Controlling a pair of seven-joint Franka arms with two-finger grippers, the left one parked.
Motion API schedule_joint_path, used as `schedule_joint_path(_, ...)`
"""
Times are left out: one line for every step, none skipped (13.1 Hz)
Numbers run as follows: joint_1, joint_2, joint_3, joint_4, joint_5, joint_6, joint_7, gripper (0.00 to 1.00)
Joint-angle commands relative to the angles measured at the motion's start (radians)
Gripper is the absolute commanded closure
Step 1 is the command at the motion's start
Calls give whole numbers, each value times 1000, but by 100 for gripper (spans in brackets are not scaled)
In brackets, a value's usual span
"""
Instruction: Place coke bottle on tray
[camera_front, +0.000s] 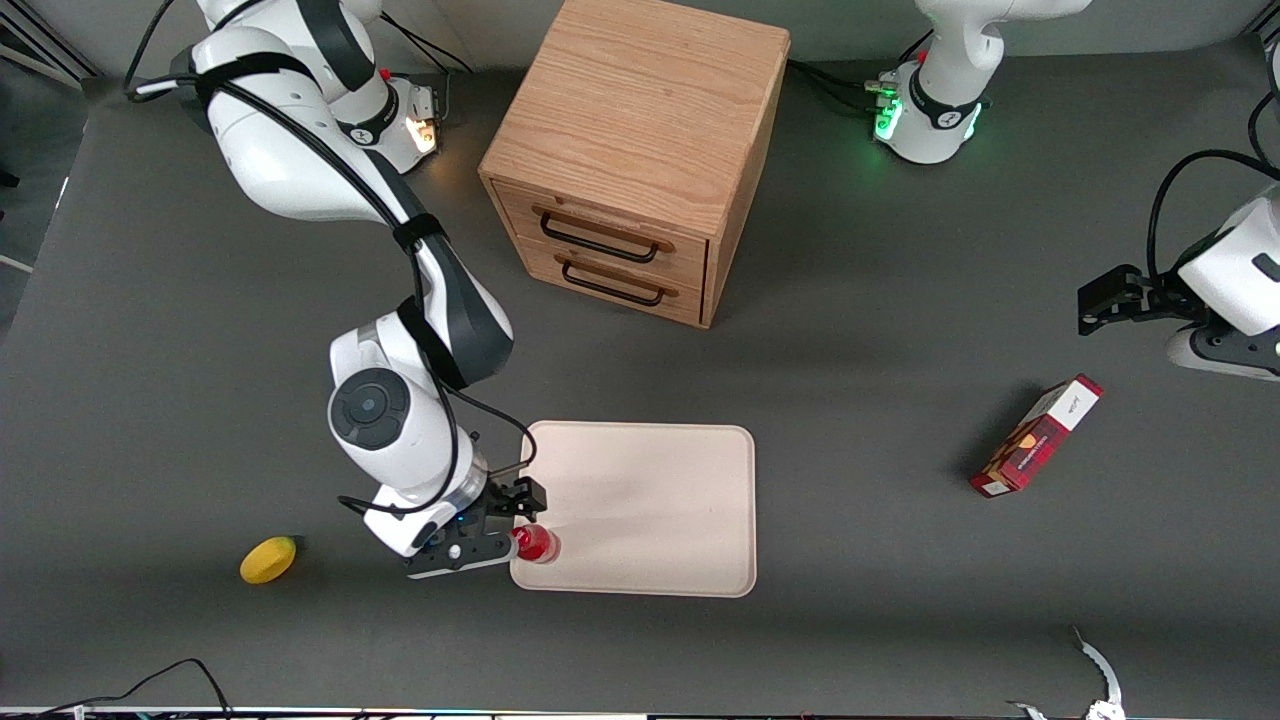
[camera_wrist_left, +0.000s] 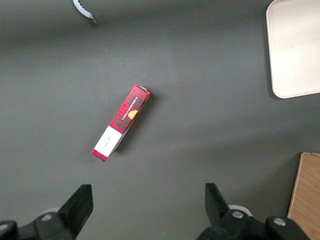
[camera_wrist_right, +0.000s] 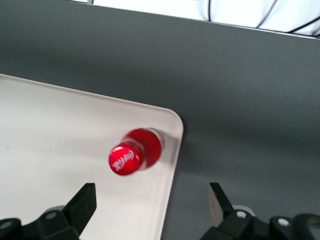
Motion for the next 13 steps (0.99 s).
schedule_joint_path(-49, -106, 10, -29, -9, -155, -15, 1)
schedule_joint_path(-54, -162, 10, -67, -9, -204, -23, 1)
schedule_joint_path(-60, -226, 10, -125, -9, -234, -24, 1)
schedule_joint_path(-87, -308, 10, -211, -9, -249, -39, 1)
schedule_joint_path(-110, -393, 12, -308, -9, -251, -77, 1)
schedule_joint_path(-132, -473, 12, -395, -9, -249, -107, 2)
schedule_joint_path(-161, -538, 13, -458, -8, -248, -139, 2)
schedule_joint_path(-190, -598, 18, -513, -8, -249, -176, 2)
schedule_joint_path(-224, -658, 18, -573, 5, -252, -191, 1)
schedule_joint_path(-250, -710, 18, -616, 29, -262, -194, 1)
schedule_joint_path(-262, -730, 18, -620, 32, -292, -199, 0)
schedule_joint_path(-278, -744, 17, -612, 32, -341, -234, 0)
schedule_joint_path(-295, -752, 17, -605, 34, -376, -251, 0)
